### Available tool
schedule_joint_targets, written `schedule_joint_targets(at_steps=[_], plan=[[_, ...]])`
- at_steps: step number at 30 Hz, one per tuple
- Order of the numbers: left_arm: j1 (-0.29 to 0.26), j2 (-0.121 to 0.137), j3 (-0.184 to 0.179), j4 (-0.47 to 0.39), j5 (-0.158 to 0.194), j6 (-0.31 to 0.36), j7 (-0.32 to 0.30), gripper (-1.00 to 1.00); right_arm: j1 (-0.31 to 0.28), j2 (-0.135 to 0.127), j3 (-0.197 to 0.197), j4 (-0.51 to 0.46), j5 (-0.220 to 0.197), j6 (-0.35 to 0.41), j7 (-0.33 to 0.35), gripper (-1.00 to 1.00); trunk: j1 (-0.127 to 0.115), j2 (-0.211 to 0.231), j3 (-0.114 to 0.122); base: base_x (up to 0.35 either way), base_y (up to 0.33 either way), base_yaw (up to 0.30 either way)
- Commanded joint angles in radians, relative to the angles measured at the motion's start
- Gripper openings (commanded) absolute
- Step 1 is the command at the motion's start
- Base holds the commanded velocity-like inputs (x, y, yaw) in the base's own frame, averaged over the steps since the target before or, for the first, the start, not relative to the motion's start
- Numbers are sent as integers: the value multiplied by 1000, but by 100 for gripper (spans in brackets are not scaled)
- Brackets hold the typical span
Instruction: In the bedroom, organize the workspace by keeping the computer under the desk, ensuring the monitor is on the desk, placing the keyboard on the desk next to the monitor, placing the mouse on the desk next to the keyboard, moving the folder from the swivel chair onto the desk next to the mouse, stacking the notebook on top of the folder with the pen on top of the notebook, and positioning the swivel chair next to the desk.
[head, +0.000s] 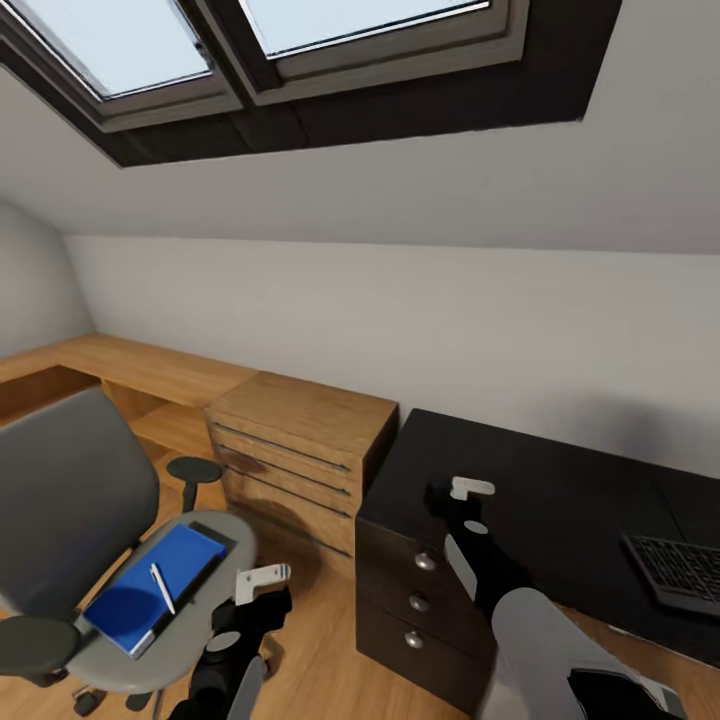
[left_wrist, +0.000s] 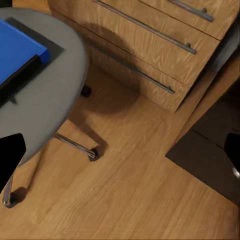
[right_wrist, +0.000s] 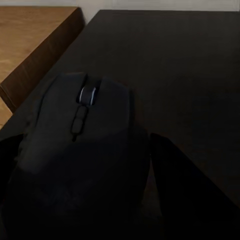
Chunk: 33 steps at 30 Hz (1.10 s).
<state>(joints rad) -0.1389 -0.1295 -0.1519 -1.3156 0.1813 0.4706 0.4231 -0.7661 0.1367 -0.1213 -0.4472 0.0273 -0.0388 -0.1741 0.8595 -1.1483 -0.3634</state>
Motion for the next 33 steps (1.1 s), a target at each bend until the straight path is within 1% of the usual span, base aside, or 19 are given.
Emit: schedule_joint_targets(at_steps=[1,2,3,4,5,8,9,12,15,17,20,24,31,32,33], plan=[[-1,2,-2,-9,11,-27,8,100,-1,1,-5,1,0,-4,13,-100,1,-1,-1,318,-105,0],[-1,2,-2,-12,11,-47,7,100,-1,0,-6,1,0,-4,18,-100,1,-1,-1,318,-104,0],[-1,3,-2,-19,12,-110,4,100,-1,-1,-5,2,1,-4,32,-100,1,-1,-1,318,-99,0],[-2,3,-2,-25,12,-144,4,100,-1,-1,-5,2,1,-4,42,-100,1,-1,-1,318,-87,0],[0,3,-2,-34,12,-165,3,100,-1,-1,-5,3,2,-4,51,-100,1,-1,-1,319,-60,0],[6,3,-2,-57,13,-190,2,100,-1,0,-5,16,2,-4,72,-100,1,-1,-1,307,-33,0],[8,3,-3,-62,14,-194,2,100,-1,1,3,31,5,-5,80,-100,1,-1,-1,229,-13,0],[9,2,-5,-69,14,-199,2,100,-1,5,43,74,14,-7,93,-100,1,-1,-1,104,-6,0],[10,1,-6,-73,14,-200,2,100,-1,14,61,97,16,-8,96,-100,1,-1,-1,29,-2,0],[10,0,-6,-73,14,-200,2,100,-1,17,64,103,17,-8,97,-100,1,-1,-1,11,-1,0],[10,-1,-6,-74,14,-201,2,100,-1,21,74,138,18,-15,97,-100,1,-1,-1,3,0,0],[10,-1,-6,-74,14,-201,2,100,-1,27,80,149,20,-30,96,-100,1,-1,-1,8,2,0],[10,-1,-6,-76,15,-201,2,100,-1,32,87,153,24,-33,90,-100,1,-1,-1,213,129,0],[10,-1,-6,-76,15,-201,2,100,-1,32,92,154,24,-32,90,-100,1,-1,-1,248,197,0],[10,-1,-6,-76,15,-201,2,100,-1,32,113,154,25,-32,89,-100,1,-1,-1,141,113,0]])
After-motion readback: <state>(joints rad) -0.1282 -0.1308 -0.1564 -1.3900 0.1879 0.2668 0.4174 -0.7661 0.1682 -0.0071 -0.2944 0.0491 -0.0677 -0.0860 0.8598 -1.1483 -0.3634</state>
